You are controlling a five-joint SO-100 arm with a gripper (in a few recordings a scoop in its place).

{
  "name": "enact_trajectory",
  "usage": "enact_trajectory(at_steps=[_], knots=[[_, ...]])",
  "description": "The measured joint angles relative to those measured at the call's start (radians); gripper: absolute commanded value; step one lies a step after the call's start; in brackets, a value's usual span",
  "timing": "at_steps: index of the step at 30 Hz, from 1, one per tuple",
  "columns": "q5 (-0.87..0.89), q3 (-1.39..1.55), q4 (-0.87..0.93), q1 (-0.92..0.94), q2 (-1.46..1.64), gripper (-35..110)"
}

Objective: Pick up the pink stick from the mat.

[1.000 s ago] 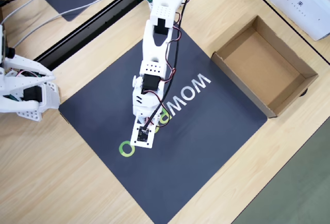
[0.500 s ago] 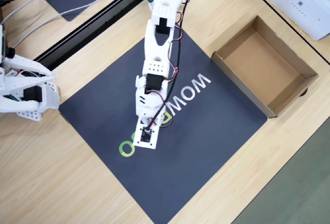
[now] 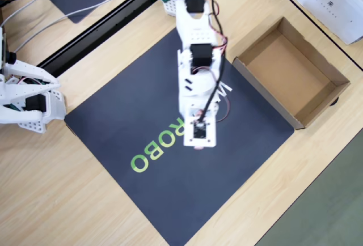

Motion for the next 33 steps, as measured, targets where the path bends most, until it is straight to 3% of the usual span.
enact_trajectory(at_steps=[16, 33], knots=[[0.071, 0.526, 0.051, -0.367, 0.425, 1], [0.166, 0.591, 0.051, -0.726, 0.433, 1]])
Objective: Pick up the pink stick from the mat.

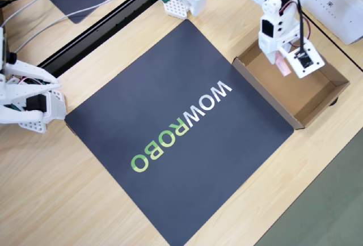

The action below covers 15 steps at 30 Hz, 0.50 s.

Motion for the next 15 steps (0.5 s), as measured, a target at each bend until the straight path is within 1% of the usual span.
enact_trajectory(at_steps=[4, 10, 15], knots=[[0.017, 0.0, -0.005, -0.063, -0.028, 1], [0.018, 0.003, -0.054, -0.094, -0.103, 1], [0.018, 0.002, -0.086, -0.084, -0.135, 1]])
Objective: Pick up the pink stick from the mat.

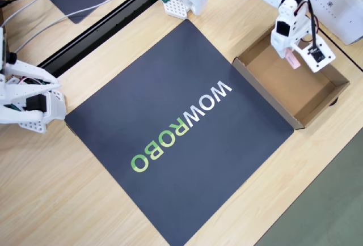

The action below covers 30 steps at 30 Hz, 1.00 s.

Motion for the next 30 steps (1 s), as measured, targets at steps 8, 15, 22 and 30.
enact_trajectory(at_steps=[8, 15, 22, 30], knots=[[0.0, 0.002, -0.031, -0.005, -0.028, 1], [0.0, 0.0, -0.038, -0.005, -0.037, 36], [0.0, 0.002, -0.038, 0.008, -0.041, 49], [0.0, 0.026, -0.038, 0.008, -0.04, 24]])
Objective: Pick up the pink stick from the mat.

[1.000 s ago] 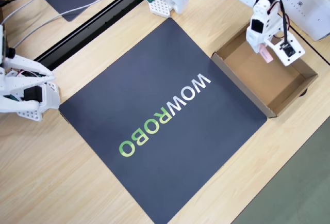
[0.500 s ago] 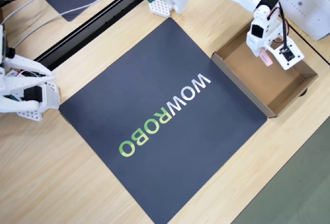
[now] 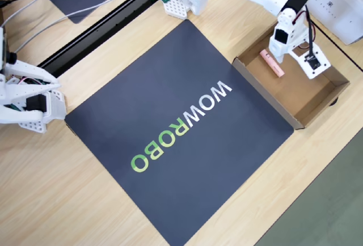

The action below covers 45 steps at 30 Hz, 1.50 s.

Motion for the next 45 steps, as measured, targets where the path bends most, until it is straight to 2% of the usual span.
enact_trajectory(at_steps=[3, 15, 45], knots=[[0.0, 0.018, -0.002, 0.0, 0.002, 0], [0.0, 0.207, -0.066, 0.0, 0.235, 0], [-0.103, 1.045, -0.163, 0.0, 1.338, 0]])
